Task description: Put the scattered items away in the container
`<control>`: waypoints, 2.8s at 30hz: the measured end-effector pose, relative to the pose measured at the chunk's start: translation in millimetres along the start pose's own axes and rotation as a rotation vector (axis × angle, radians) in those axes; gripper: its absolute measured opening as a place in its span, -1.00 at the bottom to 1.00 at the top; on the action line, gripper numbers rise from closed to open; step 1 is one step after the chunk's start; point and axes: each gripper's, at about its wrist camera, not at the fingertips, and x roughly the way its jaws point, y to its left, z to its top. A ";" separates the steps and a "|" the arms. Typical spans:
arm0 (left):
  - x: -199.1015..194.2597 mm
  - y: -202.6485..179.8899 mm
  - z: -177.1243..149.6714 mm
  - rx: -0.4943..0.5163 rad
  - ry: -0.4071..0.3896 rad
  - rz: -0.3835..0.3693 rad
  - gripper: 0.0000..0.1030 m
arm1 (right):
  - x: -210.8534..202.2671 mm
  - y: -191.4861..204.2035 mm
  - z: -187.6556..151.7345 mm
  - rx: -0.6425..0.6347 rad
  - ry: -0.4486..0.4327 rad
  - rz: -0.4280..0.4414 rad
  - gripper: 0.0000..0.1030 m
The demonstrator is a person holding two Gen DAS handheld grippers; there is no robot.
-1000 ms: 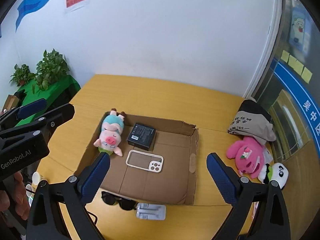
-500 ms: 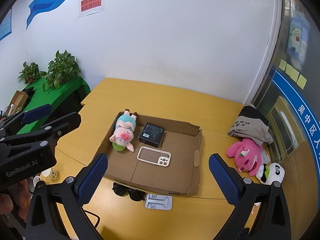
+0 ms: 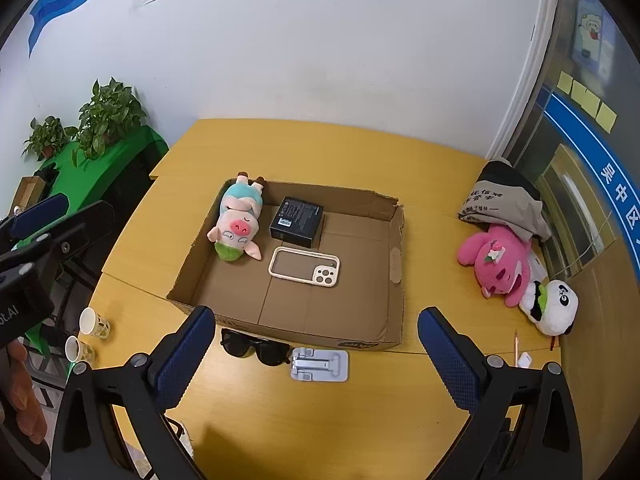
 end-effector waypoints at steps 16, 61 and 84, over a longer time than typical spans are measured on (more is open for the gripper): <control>27.5 12.2 -5.6 -0.024 0.074 -0.009 0.56 | 17.2 -7.0 5.9 -0.016 0.023 0.007 0.99; 237.2 39.8 -181.8 -0.114 0.655 -0.357 0.55 | 339.7 -65.2 -177.7 0.098 0.497 0.260 0.66; 306.7 -53.6 -242.6 -0.119 0.715 -0.377 0.41 | 313.4 -82.1 -200.7 0.026 0.456 0.338 -0.29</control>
